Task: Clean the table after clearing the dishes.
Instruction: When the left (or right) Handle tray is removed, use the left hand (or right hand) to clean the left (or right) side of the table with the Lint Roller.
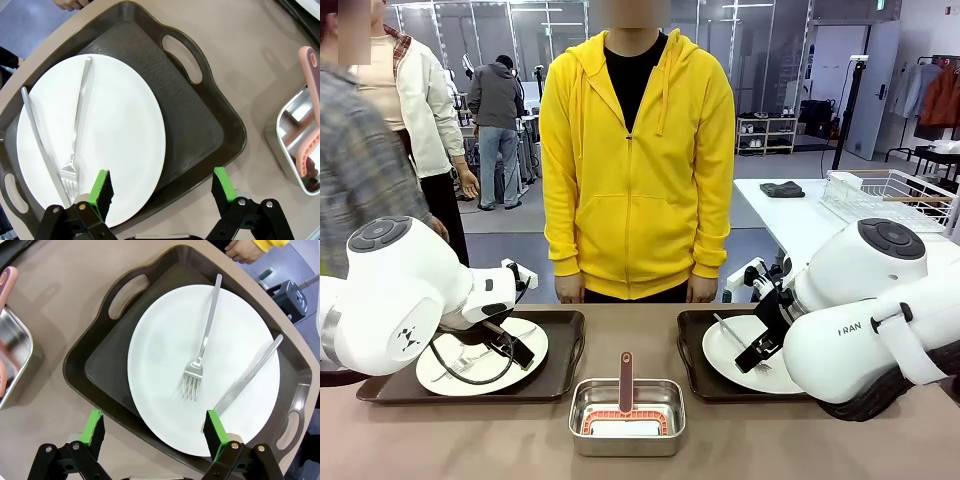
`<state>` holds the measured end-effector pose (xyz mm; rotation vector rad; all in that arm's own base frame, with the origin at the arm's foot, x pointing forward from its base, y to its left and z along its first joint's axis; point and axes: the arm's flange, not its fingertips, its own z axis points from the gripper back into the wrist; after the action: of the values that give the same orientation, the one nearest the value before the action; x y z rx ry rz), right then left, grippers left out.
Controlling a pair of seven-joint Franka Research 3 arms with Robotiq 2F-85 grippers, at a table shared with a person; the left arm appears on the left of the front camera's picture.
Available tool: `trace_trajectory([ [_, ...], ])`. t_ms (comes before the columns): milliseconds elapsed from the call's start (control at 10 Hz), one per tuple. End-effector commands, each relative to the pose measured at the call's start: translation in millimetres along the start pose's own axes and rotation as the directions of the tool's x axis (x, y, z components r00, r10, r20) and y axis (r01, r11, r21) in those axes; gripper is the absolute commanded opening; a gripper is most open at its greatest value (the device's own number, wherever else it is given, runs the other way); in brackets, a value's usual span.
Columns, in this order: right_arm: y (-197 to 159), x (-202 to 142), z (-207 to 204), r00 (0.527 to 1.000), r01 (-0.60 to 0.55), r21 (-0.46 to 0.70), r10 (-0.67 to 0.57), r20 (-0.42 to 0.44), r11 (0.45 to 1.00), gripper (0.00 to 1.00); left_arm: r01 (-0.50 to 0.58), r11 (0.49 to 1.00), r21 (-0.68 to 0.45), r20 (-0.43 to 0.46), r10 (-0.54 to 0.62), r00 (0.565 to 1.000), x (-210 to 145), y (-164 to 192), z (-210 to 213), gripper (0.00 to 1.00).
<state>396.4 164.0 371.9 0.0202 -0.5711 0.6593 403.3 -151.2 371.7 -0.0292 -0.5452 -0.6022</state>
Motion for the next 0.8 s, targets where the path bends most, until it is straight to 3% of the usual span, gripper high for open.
trace_trajectory([
  [0,1,0,0,1.000,0.000,0.001,0.000,0.000,1.000,1.00,-0.001,1.000,0.000,0.000,0.001,1.000,0,0,0,1.00],
  [200,-8,9,8,0.999,0.032,0.060,-0.032,-0.002,0.998,1.00,0.016,0.999,-0.042,-0.034,-0.017,0.999,8,9,6,1.00],
  [400,-22,15,20,0.996,0.088,0.159,-0.088,-0.008,0.983,1.00,-0.007,0.985,-0.172,-0.078,-0.006,0.997,15,20,15,1.00],
  [600,-40,16,31,0.984,0.175,0.260,-0.179,-0.008,0.950,1.00,-0.064,0.930,-0.362,-0.100,0.030,0.995,17,39,27,1.00],
  [700,-52,14,38,0.969,0.240,0.340,-0.246,-0.026,0.909,1.00,-0.117,0.868,-0.483,-0.081,0.089,0.993,13,57,37,1.00],
])
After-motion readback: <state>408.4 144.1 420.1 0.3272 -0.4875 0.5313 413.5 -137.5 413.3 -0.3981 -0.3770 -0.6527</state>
